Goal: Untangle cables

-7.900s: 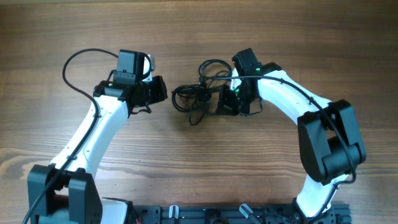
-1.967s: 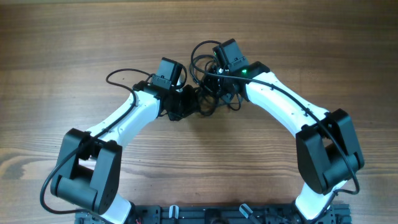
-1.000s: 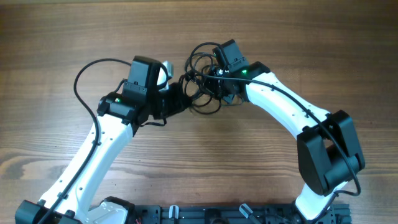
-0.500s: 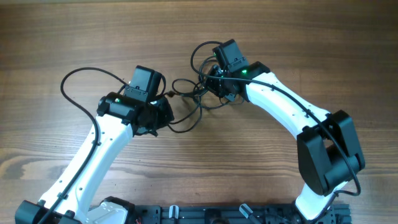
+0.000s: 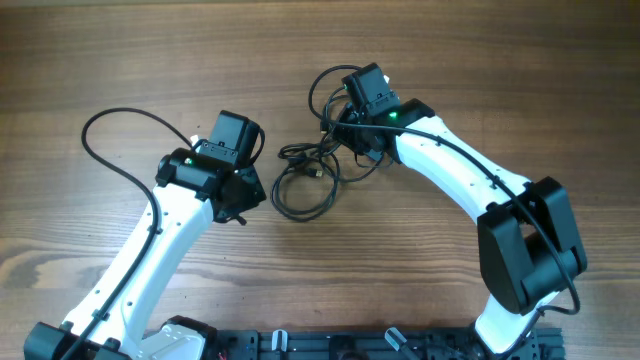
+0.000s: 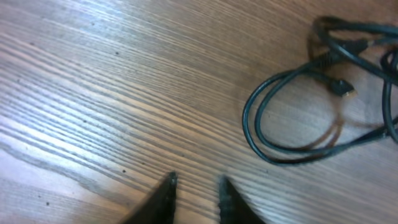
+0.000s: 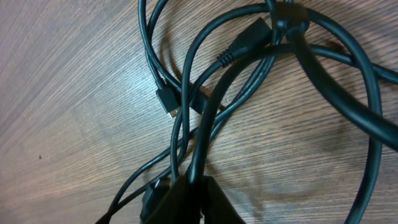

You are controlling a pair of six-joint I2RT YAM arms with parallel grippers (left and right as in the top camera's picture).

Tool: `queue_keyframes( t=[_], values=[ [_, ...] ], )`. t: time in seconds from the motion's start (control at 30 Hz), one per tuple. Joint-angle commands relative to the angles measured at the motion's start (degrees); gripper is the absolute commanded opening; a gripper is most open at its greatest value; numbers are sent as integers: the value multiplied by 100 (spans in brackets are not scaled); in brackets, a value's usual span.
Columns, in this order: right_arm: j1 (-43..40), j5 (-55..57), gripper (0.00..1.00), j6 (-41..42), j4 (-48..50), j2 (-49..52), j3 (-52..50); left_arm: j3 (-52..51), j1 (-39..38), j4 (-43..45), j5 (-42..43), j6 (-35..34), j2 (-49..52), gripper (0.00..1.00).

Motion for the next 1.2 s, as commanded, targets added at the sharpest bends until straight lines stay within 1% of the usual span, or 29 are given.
queue_keyframes(
  t=[0.0,0.07,0.13,0.17,0.23,0.3,0.33,0.4,0.5,0.53,0.6,0.63,0.73,0.87,1.0,1.1,1.17],
  values=[
    [-24,232,24,-57,-9,-81,-70,22,33,79,-227,-63,-68,40],
    [-24,232,38,-61,-11,-81,-70,22,33,164,-225,-66,-68,41],
    [-24,232,43,-61,-11,-81,-70,22,33,236,-219,-76,-68,45],
    [-24,232,45,-66,-17,-81,-70,22,33,258,-216,-144,-68,46],
    [-24,232,48,-72,-39,-81,-70,22,33,308,-201,-354,-57,51],
    [-24,232,48,-83,-81,-79,-70,22,31,415,-168,-396,-31,57],
    [-24,232,48,-83,-103,-76,-70,22,26,479,-160,-396,-11,57],
    [-22,205,43,-101,-188,-76,-70,22,26,619,-136,-444,61,59],
    [-22,4,24,-308,-282,-76,-70,22,26,881,20,-654,195,59],
    [-22,-122,20,-415,-317,-76,-70,22,26,1012,155,-660,234,58],
    [-22,-315,14,-564,-365,-76,-70,22,24,1255,433,-669,328,55],
    [-22,-398,10,-634,-402,-76,-70,22,20,1434,621,-669,402,51],
    [-22,-483,7,-658,-603,-76,-70,22,-4,1812,931,-673,634,46],
    [-22,-483,4,-686,-848,-76,-70,22,-7,2129,1377,-691,1038,46],
    [-22,-483,4,-970,-916,-76,-70,22,-4,2413,1832,-728,1357,48],
    [-22,-485,4,-1106,-929,-76,-70,22,0,2586,2079,-1113,1473,47],
    [-22,-483,4,-1113,-933,-76,-70,22,0,2691,2149,-1172,1475,47]
  ],
)
